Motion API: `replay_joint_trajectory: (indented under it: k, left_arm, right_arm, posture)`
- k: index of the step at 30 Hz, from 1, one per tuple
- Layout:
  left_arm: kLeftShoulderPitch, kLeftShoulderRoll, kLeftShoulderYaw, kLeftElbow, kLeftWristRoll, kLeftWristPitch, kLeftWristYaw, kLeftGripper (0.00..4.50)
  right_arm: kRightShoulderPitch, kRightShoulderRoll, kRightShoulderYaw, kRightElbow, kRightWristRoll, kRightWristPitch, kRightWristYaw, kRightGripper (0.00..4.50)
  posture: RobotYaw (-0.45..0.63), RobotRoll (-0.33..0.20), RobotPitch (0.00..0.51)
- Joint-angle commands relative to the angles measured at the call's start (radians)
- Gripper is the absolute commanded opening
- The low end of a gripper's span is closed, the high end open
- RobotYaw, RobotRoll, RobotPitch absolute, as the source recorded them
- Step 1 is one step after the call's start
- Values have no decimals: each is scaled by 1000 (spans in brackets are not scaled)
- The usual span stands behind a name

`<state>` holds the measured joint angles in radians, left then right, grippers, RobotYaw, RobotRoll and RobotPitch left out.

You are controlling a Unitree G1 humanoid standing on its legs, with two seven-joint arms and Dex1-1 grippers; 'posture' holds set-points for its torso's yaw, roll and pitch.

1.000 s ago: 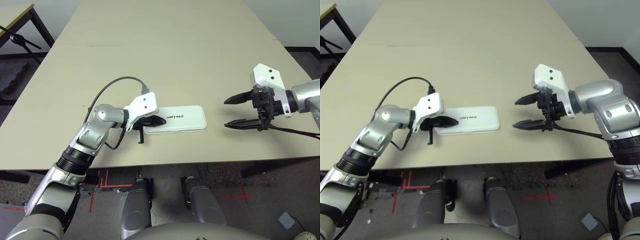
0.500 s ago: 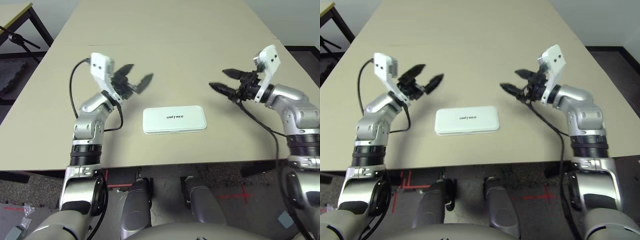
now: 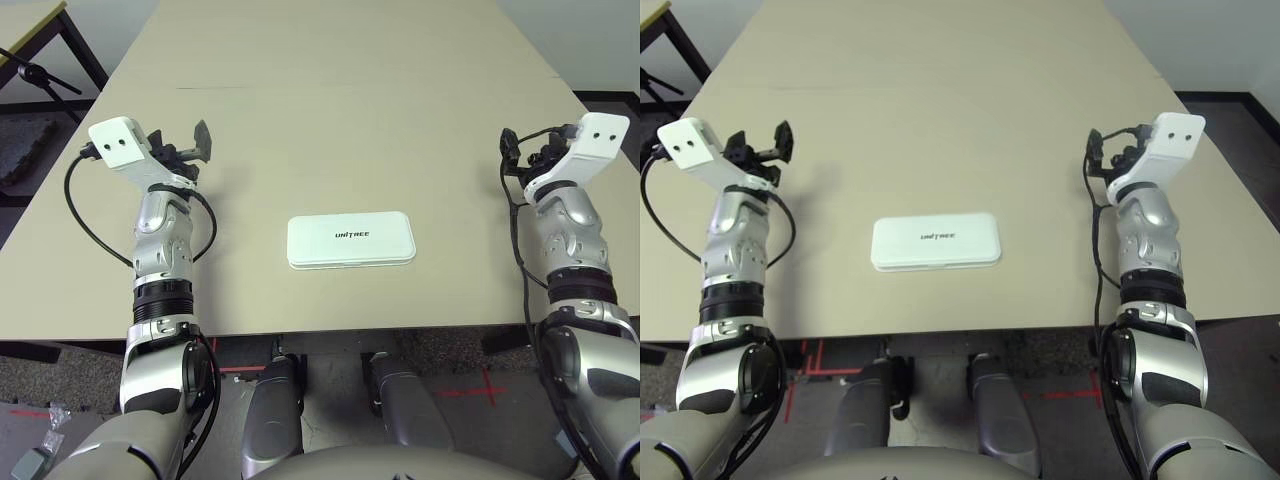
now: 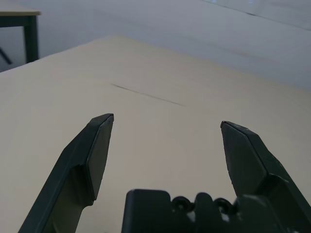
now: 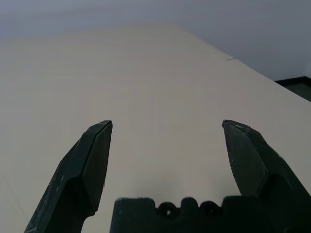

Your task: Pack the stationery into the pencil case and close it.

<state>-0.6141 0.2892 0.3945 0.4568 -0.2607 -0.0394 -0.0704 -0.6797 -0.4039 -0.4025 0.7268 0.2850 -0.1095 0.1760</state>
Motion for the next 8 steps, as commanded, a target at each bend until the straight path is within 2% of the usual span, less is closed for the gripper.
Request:
replay_joint_trajectory:
  k: [1,8]
  left_arm:
    - [2,20,9,36,15,-30,25,4450]
    - [-1,41,1,42,16,-43,30,4450]
  right_arm:
    - [-9,21,-38,5,55,1,-2,4500]
    - [-18,17,-40,2,84,14,10,4500]
  posture:
    - [-151,0,169]
    - [-145,0,170]
